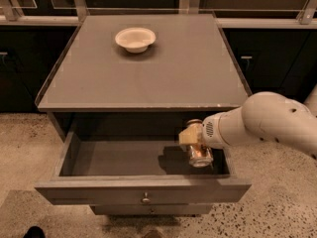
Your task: Place orange can into top drawer
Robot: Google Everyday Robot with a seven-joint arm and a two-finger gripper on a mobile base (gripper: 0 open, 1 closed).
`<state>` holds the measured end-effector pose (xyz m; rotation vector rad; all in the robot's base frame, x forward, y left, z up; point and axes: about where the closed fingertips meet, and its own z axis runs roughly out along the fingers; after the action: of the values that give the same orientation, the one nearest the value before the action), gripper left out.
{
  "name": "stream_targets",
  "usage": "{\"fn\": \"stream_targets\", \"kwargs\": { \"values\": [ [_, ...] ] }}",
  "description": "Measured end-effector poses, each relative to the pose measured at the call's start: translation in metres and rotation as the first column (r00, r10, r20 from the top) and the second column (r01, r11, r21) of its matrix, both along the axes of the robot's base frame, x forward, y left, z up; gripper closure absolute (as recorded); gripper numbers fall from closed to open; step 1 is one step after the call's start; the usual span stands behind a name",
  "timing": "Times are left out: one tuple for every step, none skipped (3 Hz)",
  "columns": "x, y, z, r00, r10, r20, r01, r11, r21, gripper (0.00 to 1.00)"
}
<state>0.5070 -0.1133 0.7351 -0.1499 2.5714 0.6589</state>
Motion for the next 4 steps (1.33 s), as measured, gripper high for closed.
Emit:
{"fn": "stream_targets", "kwargs": {
  "values": [
    [0.014, -0.02, -0.028, 0.9975, -0.063, -0.032, 0.062, 0.998, -0.014, 1.0],
    [0.022, -0.039, -0.056, 0.99, -0.119, -0.076, 0.117, 0.993, -0.025, 1.0],
    [0.027, -0.047, -0.075, 0.9844, -0.138, -0.11, 0.136, 0.99, -0.018, 1.0],
    [0.027, -0.047, -0.077, 0.9841, -0.138, -0.112, 0.136, 0.99, -0.017, 0.8]
  ]
}}
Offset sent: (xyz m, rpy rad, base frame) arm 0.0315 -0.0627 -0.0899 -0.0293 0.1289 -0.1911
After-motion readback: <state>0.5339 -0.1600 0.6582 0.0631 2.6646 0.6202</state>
